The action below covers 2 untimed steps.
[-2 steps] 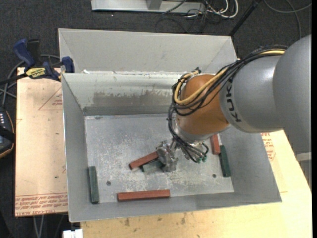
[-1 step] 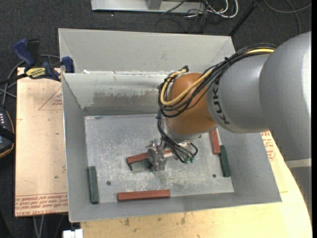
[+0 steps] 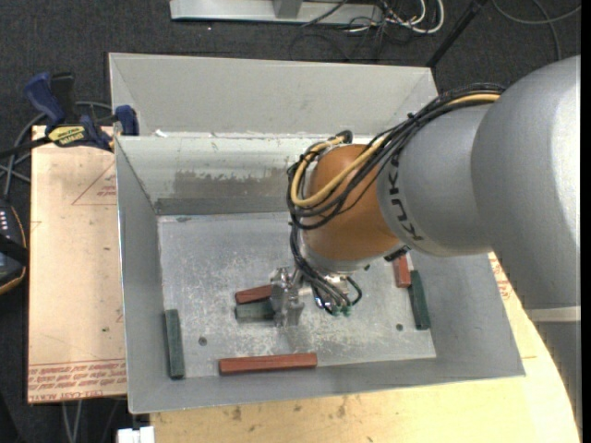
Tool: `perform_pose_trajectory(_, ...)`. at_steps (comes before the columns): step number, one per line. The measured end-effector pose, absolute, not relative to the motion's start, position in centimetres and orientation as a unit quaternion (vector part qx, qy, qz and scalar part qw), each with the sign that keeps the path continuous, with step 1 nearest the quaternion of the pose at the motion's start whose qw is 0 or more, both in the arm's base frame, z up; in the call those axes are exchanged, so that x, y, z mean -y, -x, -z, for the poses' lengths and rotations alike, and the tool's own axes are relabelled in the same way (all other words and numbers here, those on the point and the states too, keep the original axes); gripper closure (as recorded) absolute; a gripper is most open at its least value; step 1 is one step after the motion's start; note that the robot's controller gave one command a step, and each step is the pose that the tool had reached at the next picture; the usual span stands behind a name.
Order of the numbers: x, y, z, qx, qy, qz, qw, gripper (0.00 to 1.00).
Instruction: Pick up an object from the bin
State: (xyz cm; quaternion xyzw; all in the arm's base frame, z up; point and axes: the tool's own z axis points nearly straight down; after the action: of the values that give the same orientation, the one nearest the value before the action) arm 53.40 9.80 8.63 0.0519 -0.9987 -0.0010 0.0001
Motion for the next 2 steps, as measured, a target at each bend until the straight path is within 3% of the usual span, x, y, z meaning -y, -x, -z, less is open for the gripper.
perform_pose_trajectory(1, -9.75, -53.43, -8.63, 0.999, -0.052, 0.001, 0.0, 0.0)
perform_pose_trajectory(2, -9.75, -53.43, -8.63, 0.999, -0.052, 0.001, 0.0, 1.0)
